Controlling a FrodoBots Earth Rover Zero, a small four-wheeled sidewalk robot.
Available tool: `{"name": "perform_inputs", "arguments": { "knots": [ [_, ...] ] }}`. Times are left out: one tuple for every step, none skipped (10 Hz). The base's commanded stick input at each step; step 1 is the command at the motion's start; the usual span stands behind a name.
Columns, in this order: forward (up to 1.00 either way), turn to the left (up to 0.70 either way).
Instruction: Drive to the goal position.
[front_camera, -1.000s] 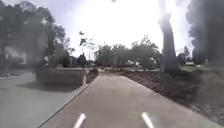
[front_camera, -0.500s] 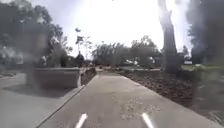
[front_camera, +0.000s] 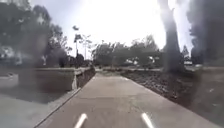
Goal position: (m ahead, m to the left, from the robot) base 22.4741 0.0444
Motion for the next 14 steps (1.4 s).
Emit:
{"name": "perform_inputs", "arguments": {
  "knots": [
    [0.70, 0.00],
    [0.70, 0.00],
    [0.70, 0.00],
    [0.70, 0.00],
    [0.70, 0.00],
    [0.70, 0.00],
    [0.70, 0.00],
    [0.70, 0.00],
    [0.70, -0.04],
    [0.70, -0.11],
    [0.70, -0.18],
    [0.70, -0.24],
    [0.70, -0.31],
    [0.70, 0.00]
  ]
}}
